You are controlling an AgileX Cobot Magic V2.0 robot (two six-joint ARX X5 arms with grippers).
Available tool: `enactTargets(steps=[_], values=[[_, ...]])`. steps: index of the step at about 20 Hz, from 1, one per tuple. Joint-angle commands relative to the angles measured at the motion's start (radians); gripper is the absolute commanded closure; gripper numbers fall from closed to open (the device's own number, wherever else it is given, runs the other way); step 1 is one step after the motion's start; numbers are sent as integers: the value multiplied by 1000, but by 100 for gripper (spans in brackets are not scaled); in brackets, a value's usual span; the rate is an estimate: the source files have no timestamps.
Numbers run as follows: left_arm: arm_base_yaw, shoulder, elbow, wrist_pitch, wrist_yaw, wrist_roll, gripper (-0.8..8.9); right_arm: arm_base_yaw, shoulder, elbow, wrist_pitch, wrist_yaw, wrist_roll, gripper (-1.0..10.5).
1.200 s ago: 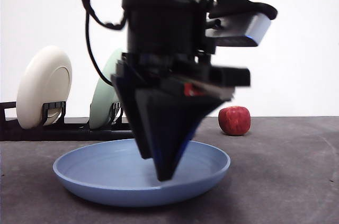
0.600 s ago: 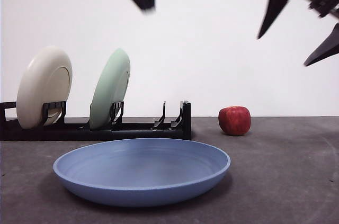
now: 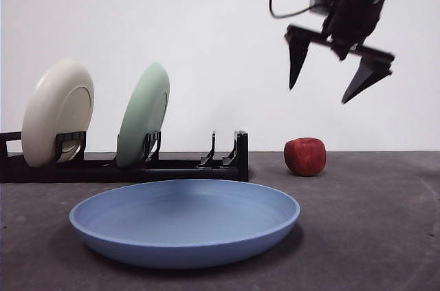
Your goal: Take the blue plate from the plate rack,put the plate on the table,take the apple from the table,put the apple in the plate
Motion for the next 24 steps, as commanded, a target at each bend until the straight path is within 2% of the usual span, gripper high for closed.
enactTargets(steps=[1,5,14,16,17,19,24], values=[[18,-35,5,-11,-35,-12,822,2,113,110,-28,27,-10,245],[54,-97,5,-11,-48,-2,822,11,253,230,-44,43,-6,245],[120,-132,5,-11,-48,28,822,28,389,236,-10,95,-6,265],[126,-132,4,-11,-48,32,822,27,390,236,-14,103,-6,510],[127,-134,4,-12,-48,32,822,27,390,236,-19,103,-7,708],[127,-139,4,-12,-48,35,822,27,390,236,-23,102,-6,943],[127,-158,4,-13,-47,64,822,27,387,263,-70,103,-6,955]])
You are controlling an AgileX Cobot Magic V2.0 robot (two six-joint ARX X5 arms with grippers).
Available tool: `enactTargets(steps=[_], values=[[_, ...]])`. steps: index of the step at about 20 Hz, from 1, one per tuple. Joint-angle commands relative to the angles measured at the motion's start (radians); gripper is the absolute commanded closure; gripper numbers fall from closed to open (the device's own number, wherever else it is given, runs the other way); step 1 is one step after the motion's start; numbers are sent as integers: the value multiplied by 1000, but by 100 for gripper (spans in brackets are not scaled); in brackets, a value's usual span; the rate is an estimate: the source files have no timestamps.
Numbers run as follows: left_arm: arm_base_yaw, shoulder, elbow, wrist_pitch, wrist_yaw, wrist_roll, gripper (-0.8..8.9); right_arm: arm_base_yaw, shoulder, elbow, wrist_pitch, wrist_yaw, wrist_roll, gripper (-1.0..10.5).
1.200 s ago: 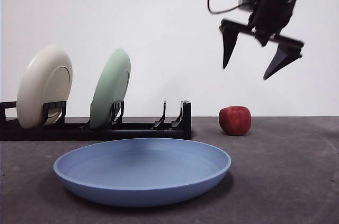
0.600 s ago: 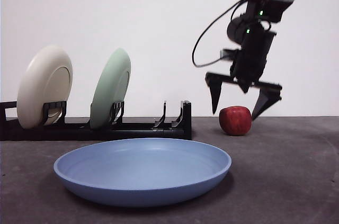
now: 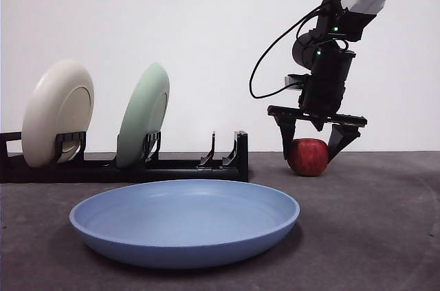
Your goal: Take the blue plate from the plate rack,put the plate on the table,take the apple from the table,put the apple in the plate
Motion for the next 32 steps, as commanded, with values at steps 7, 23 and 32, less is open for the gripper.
enactTargets(steps=[7,23,32], values=[[4,-44,4,-2,-4,54,822,67,-63,87,-349,3,-90,947],[4,-57,4,-2,-4,4,822,302,-612,-400,-144,3,-93,946],[3,-32,4,-2,-3,-4,822,475,-784,-872,306,-28,129,946]])
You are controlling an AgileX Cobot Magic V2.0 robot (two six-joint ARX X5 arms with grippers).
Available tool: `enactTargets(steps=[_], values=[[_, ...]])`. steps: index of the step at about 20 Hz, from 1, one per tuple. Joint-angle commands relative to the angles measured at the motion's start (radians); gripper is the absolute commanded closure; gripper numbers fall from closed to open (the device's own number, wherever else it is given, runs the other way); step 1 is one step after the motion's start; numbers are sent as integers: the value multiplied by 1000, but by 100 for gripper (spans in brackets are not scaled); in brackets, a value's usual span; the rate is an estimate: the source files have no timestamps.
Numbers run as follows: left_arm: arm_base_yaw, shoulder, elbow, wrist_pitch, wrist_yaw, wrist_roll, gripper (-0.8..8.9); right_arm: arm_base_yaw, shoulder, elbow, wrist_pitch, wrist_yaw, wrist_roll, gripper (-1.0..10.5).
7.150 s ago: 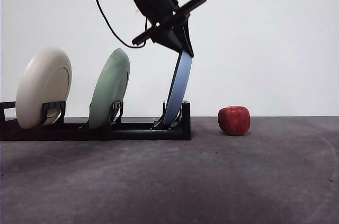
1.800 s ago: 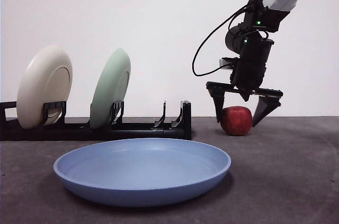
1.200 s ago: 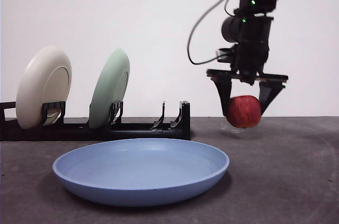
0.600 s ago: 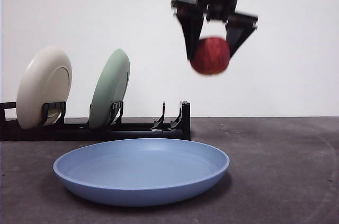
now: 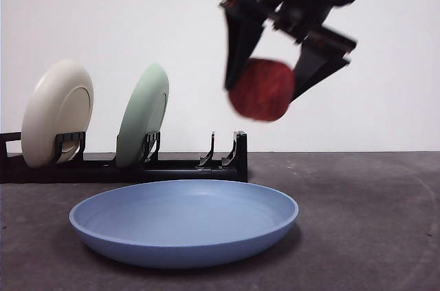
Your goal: Take the blue plate from the plate rack,put the plate on the table,take the apple from the table,put the apple in the plate
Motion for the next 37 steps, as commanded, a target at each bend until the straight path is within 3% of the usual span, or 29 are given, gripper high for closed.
enactTargets(steps=[1,5,13,20,24,28,37], values=[[3,-2,4,-1,-3,-15,821,66,8,-69,123,-2,74,946],[3,-2,4,-1,-3,-34,818,158,32,-135,222,86,91,946],[3,-4,4,-1,70,-40,817,185,166,-141,257,89,94,946],[2,-28,4,-1,71,-40,817,185,185,-141,291,92,83,932],[2,-41,4,-1,74,-40,818,185,198,-141,260,90,91,642],[2,-47,4,-1,76,-41,818,185,201,-141,239,91,95,441],[2,-48,4,-1,100,-40,817,207,113,-127,219,95,83,433]])
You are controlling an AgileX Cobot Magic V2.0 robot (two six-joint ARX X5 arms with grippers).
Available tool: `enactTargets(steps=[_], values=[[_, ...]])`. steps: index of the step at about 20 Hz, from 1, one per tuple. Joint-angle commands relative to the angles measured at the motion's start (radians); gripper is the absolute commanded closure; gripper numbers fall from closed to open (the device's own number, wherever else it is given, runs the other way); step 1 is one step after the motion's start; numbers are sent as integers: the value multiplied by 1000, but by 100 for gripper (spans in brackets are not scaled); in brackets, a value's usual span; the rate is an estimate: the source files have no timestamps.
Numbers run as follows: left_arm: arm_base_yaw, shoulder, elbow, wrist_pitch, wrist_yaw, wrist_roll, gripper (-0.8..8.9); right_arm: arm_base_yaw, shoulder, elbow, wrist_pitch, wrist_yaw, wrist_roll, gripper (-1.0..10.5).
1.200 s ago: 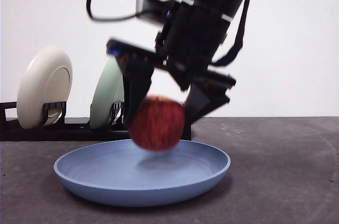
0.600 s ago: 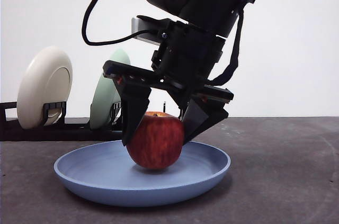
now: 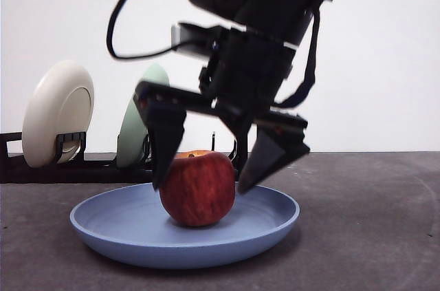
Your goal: Take the blue plate from the plate rack,put the plate on the table,take the apple from the table,put the apple in the plate
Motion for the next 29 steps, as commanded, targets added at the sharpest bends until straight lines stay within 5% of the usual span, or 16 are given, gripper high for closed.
enactTargets(steps=[1,8,11,21,28,29], values=[[2,-5,4,0,15,-7,818,18,-90,8,-22,8,0,434],[2,-5,4,0,15,-7,817,44,-515,9,-372,130,-23,496],[2,-2,4,0,15,-7,817,44,-732,9,-487,180,-21,945],[2,74,4,0,15,-7,817,43,-1052,9,-739,448,29,946],[35,140,5,8,2,3,819,43,-1050,8,-1000,456,27,946],[62,137,5,24,-40,91,818,43,-1051,9,-998,460,27,946]])
